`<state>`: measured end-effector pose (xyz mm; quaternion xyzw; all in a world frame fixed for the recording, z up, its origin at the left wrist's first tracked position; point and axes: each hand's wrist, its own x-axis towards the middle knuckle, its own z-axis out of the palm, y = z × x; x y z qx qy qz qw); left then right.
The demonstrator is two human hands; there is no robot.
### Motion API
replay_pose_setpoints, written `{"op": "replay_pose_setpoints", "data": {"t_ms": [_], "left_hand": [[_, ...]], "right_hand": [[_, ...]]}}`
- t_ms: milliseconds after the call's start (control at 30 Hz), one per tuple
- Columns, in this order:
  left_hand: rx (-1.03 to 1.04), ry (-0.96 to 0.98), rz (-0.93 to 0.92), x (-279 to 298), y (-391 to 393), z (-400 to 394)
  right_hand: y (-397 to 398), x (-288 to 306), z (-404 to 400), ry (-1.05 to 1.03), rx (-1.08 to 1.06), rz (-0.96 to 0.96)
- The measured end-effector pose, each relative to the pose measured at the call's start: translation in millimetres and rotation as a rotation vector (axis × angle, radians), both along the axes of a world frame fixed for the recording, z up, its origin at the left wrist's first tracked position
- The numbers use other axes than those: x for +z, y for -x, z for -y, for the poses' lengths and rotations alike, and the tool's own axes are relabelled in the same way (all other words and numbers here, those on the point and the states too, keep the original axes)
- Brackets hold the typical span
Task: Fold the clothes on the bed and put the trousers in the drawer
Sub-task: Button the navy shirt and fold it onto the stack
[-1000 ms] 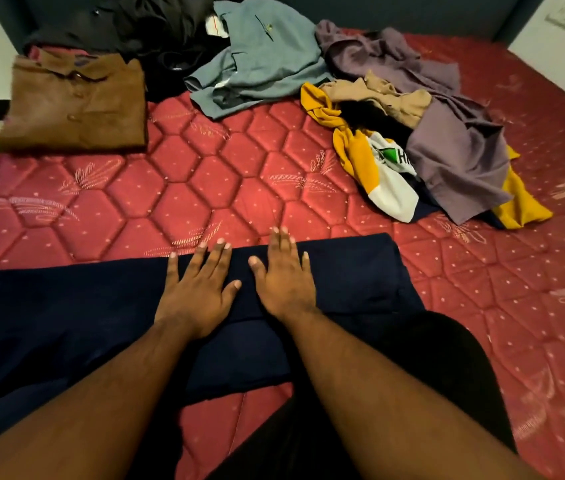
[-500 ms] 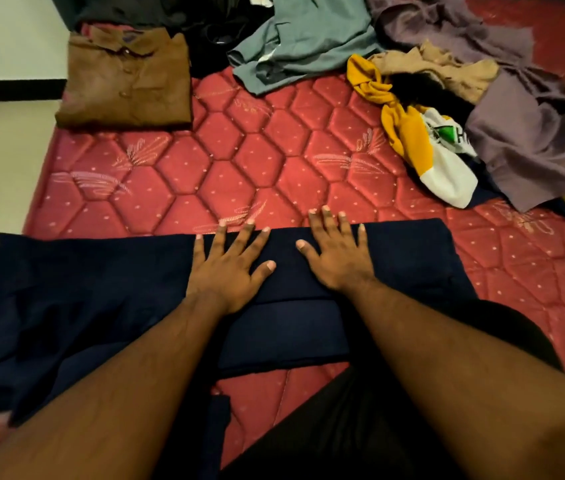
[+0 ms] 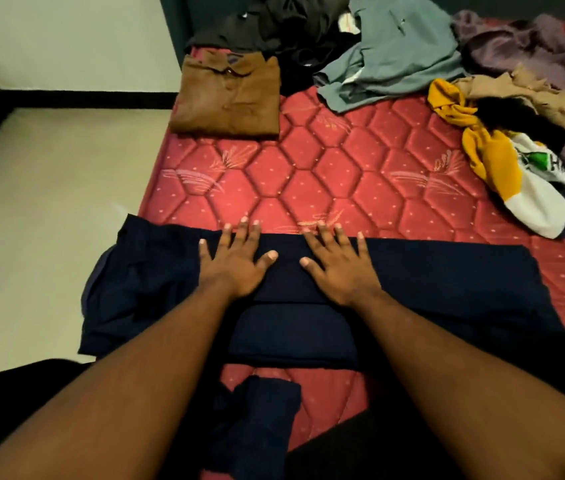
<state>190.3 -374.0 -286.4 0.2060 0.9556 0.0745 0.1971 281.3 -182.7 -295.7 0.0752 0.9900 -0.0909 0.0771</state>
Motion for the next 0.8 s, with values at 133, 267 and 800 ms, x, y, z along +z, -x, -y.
{"op": "replay_pose_setpoints", "data": {"t_ms": [133, 267, 800], "left_hand": [[0.214, 0.130, 0.056, 5.1, 44.6, 97.9], [0.493, 0.182, 0.005, 22.3, 54.6, 135.1], [-0.156, 0.071, -0.153, 35.8, 21.1, 78.8]], "right_hand": [[-5.5, -3.5, -30.2, -0.020, -0.054, 0.060], [-2.5, 9.1, -18.4, -0.014, -0.094, 0.102], [-44.1, 13.7, -62.6, -0.120, -0.265, 0.143]]}}
